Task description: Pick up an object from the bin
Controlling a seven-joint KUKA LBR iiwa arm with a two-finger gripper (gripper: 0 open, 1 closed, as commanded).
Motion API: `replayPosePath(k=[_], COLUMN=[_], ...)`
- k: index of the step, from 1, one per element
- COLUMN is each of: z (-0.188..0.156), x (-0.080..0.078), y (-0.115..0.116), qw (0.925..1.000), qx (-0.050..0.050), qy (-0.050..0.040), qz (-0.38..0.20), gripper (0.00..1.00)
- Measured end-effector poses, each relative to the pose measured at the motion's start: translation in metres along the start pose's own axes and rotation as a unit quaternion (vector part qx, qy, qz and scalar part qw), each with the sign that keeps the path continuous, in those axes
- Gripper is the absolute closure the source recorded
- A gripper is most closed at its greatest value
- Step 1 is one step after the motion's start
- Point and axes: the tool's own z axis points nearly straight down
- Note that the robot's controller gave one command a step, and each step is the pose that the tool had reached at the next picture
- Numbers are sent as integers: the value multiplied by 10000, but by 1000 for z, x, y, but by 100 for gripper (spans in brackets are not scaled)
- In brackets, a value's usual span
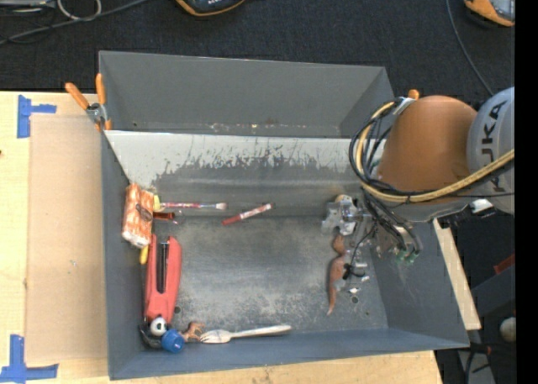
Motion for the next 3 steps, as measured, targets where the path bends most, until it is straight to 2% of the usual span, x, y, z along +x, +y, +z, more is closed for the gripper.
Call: replayPosePath(k=[1, 2, 3], z=[-4, 28, 74], x=[-2, 4, 47], y=[0, -4, -19], qw=[10000, 9966, 9854], qx=[3, 11, 1], qy=[-37, -77, -24], qz=[-5, -820, -1700], gripper=[0, 0, 0])
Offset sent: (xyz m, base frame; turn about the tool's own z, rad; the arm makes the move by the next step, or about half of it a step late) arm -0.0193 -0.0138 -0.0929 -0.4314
